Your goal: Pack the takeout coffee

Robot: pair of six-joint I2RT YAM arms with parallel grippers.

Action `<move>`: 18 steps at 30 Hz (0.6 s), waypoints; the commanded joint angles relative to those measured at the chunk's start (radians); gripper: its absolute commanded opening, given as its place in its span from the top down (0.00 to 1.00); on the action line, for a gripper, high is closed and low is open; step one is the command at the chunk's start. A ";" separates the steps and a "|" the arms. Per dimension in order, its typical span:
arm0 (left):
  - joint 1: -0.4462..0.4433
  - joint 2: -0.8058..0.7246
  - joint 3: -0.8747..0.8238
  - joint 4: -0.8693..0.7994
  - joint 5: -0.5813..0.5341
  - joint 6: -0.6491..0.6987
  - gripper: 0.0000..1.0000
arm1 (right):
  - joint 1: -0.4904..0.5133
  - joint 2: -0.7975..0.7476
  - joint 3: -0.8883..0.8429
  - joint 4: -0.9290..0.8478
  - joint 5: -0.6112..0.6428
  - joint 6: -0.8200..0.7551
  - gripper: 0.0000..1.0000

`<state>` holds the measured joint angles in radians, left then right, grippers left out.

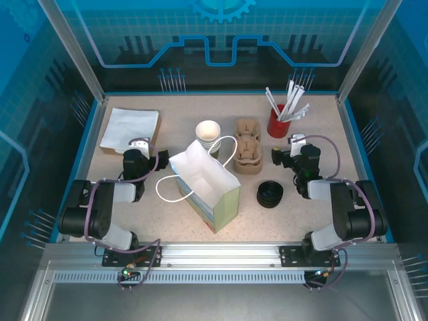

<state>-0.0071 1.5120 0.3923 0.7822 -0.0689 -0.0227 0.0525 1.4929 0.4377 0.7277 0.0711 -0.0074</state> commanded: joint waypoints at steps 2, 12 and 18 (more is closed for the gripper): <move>0.009 0.004 0.025 0.000 0.023 0.018 0.01 | 0.006 0.012 -0.014 0.042 0.012 0.008 0.00; 0.008 0.005 0.025 -0.001 0.022 0.018 0.01 | 0.004 0.012 -0.013 0.041 0.008 0.010 0.00; 0.009 0.000 0.026 0.001 0.008 0.010 0.01 | -0.008 0.009 -0.019 0.048 -0.017 0.016 0.00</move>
<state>-0.0071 1.5120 0.3923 0.7822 -0.0692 -0.0227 0.0521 1.4929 0.4377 0.7277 0.0700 -0.0067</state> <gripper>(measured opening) 0.987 0.999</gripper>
